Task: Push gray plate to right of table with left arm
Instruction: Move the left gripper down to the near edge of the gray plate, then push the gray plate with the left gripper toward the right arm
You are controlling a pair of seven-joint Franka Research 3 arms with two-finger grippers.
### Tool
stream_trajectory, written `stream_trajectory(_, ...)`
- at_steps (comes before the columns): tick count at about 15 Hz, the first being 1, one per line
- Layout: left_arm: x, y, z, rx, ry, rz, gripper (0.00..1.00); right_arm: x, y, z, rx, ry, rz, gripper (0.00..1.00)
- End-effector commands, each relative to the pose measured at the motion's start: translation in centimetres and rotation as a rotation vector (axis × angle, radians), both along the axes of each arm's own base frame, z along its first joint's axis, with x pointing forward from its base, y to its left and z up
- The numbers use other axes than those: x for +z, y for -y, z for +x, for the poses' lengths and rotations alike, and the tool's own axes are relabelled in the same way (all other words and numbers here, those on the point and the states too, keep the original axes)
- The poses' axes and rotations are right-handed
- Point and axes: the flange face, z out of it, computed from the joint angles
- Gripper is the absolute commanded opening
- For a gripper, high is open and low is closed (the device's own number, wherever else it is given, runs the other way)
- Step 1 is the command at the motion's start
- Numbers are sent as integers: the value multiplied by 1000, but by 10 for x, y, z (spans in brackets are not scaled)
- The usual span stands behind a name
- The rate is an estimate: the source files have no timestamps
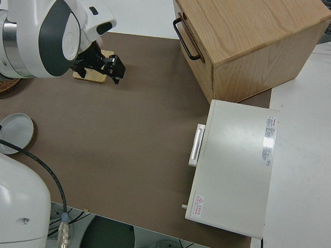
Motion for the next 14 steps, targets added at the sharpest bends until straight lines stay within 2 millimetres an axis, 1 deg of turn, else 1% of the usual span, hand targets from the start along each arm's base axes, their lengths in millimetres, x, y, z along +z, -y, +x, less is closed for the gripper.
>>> stream_trajectory(1,0,7,-12,31,17,-22,814,3,0,1,-2,0,18,996)
stream_trajectory(2,0,8,-12,35,17,-28,720,3,0,1,-2,0,18,996)
stream_trajectory(3,-1,9,-12,39,15,-33,599,3,0,1,-2,0,18,996)
stream_trajectory(5,-1,19,-12,22,18,-36,300,3,0,1,-2,0,18,996)
stream_trajectory(6,-2,20,-12,24,16,-38,162,3,0,1,-2,0,18,996)
stream_trajectory(7,-2,20,-12,33,16,-45,53,3,0,1,-2,0,18,996)
stream_trajectory(8,-2,21,-12,30,19,-45,1,3,0,1,-2,0,18,996)
stream_trajectory(12,-2,23,-11,27,18,-46,0,3,0,1,-2,0,18,996)
stream_trajectory(14,-3,32,-12,17,19,-45,0,3,0,1,-2,0,18,996)
